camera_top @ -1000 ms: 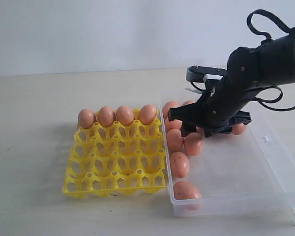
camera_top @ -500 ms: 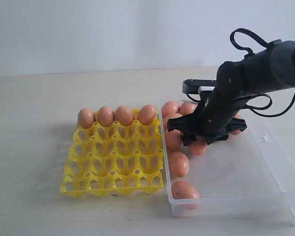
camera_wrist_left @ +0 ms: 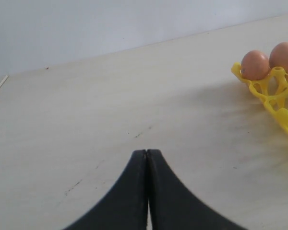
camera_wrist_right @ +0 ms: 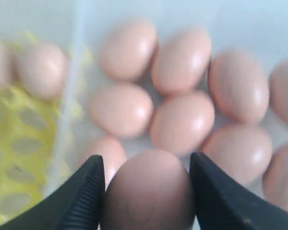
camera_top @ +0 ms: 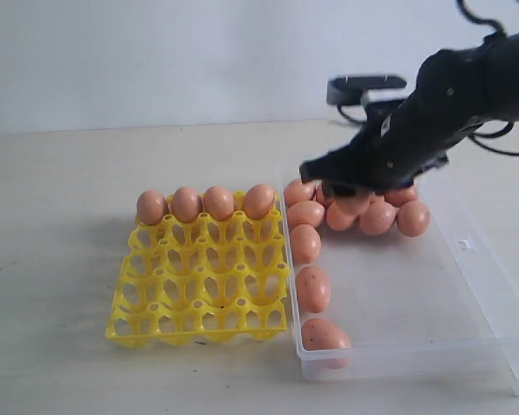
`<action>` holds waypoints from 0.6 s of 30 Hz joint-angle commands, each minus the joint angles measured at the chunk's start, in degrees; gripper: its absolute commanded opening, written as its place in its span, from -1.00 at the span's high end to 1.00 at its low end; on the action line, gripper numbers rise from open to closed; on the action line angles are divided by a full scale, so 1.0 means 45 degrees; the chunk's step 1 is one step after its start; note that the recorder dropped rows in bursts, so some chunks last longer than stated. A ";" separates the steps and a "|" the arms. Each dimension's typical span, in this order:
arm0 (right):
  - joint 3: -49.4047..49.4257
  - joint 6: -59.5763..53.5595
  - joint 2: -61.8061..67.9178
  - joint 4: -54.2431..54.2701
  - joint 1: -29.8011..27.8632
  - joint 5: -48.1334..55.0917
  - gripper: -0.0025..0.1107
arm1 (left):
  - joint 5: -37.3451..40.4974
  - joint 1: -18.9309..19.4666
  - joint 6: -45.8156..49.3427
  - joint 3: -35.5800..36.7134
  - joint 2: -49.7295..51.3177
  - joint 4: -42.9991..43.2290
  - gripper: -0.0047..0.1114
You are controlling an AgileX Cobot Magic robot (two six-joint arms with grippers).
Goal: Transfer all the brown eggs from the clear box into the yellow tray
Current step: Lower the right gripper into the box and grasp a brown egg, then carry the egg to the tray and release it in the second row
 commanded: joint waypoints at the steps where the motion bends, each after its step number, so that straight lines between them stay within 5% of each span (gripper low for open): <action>1: 0.1241 -0.0684 -0.1896 -0.0908 0.1117 -0.5711 0.96 | -0.0112 0.0029 -0.0066 -0.0051 -0.0077 -0.0099 0.92; 10: 0.1689 0.2448 0.0475 -0.5533 0.2886 -1.3590 0.96 | -0.0112 0.0029 -0.0066 -0.0051 -0.0077 -0.0099 0.92; 18: -0.0209 0.4232 0.3522 -0.7290 0.3415 -1.3926 0.96 | -0.0112 0.0029 -0.0066 -0.0051 -0.0077 -0.0099 0.92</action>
